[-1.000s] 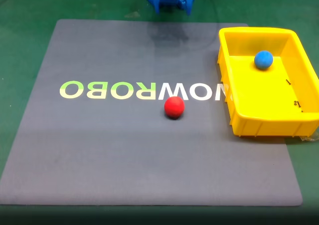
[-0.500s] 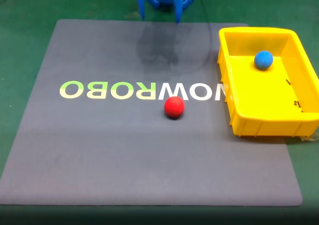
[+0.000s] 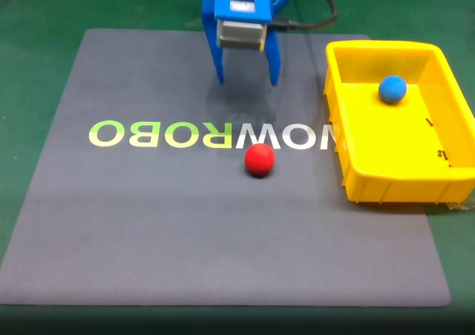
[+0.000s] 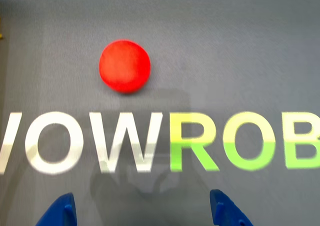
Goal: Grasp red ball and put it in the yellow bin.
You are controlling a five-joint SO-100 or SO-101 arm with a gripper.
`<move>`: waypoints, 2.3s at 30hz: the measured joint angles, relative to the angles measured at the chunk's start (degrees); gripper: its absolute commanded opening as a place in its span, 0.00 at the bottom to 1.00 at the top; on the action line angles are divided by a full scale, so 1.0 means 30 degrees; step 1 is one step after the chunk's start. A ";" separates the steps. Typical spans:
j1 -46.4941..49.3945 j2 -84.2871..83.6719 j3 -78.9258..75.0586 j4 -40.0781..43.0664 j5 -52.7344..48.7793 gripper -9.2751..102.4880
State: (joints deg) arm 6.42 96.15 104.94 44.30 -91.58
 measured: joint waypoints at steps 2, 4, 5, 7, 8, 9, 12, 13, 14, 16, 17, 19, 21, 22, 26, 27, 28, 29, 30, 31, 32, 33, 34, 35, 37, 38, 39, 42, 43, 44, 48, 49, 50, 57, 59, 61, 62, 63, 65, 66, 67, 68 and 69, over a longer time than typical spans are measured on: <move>-0.0088 -0.1172 -0.0996 -0.0029 0.0146 0.35; -0.0117 -0.2314 -0.1992 -0.0029 0.0205 0.35; -0.0146 -0.2842 -0.2490 -0.0029 0.0293 0.35; -0.0264 -0.3867 -0.3369 -0.0029 0.0410 0.35; -0.0322 -0.4395 -0.3779 -0.0029 0.0498 0.35; -0.0381 -0.4863 -0.4189 -0.0029 0.0527 0.35; -0.0615 -0.6211 -0.5273 -0.0029 0.0645 0.35; -0.0703 -0.6680 -0.5684 -0.0029 0.0703 0.35; -0.0762 -0.7148 -0.6035 -0.0029 0.0791 0.35; -0.0938 -0.8086 -0.6885 -0.0029 0.0996 0.35; -0.1025 -0.8584 -0.7354 -0.0029 0.1055 0.35; -0.1143 -0.9521 -0.8232 -0.0029 0.1230 0.35; -0.1230 -1.0283 -0.9023 -0.0029 0.1348 0.35; -0.1260 -1.0635 -0.9434 -0.0029 0.1348 0.35; -0.1377 -1.2100 -1.0898 -0.0029 0.1523 0.35; -0.1377 -1.2393 -1.1191 -0.0029 0.1523 0.35; -0.1377 -1.2656 -1.1455 -0.0029 0.1523 0.35; -0.1377 -1.2891 -1.1660 -0.0029 0.1523 0.35; -0.1377 -1.3096 -1.1865 -0.0029 0.1523 0.35; -0.1377 -1.3271 -1.2070 -0.0029 0.1523 0.35; -0.1377 -1.3418 -1.2246 -0.0029 0.1523 0.35; -0.1377 -1.3564 -1.2363 -0.0029 0.1523 0.35; -0.1377 -1.3682 -1.2480 -0.0029 0.1523 0.34; -0.1377 -1.3770 -1.2568 -0.0029 0.1523 0.33; -0.1377 -1.4004 -1.2861 -0.0029 0.1523 0.32; -0.1377 -1.4092 -1.2979 -0.0029 0.1523 0.32; -0.1377 -1.4238 -1.3125 -0.0029 0.1523 0.31; -0.1377 -1.4590 -1.3535 -0.0029 0.1523 0.27; -0.1377 -1.4590 -1.3594 -0.0029 0.1523 0.23; -0.1377 -1.4619 -1.3623 -0.0029 0.1523 0.18; -0.1436 -1.4678 -1.3623 -0.0059 0.1523 0.08; -0.1494 -1.4707 -1.3652 -0.0059 0.1523 0.08; -0.1523 -1.4736 -1.3652 -0.0059 0.1523 0.08; -0.1582 -1.4736 -1.3652 -0.0059 0.1523 0.08; -0.1611 -1.4736 -1.3652 -0.0059 0.1523 0.08; -0.1641 -1.4473 -1.3652 0.0205 0.1523 0.08; -0.1699 -1.4209 -1.3623 0.0439 0.1523 0.08; -0.1758 -1.3857 -1.3623 0.0674 0.1523 0.08; -0.1904 -1.2686 -1.3623 0.1084 0.1523 0.08; -0.2080 -1.1953 -1.3623 0.1377 0.1523 0.08; -0.2227 -1.1279 -1.3623 0.1641 0.1523 0.08; -0.2461 -1.0605 -1.3623 0.1963 0.1523 0.08; -0.2666 -0.9932 -1.3623 0.2256 0.1523 0.08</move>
State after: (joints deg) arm -1.58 66.36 64.07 51.06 -87.01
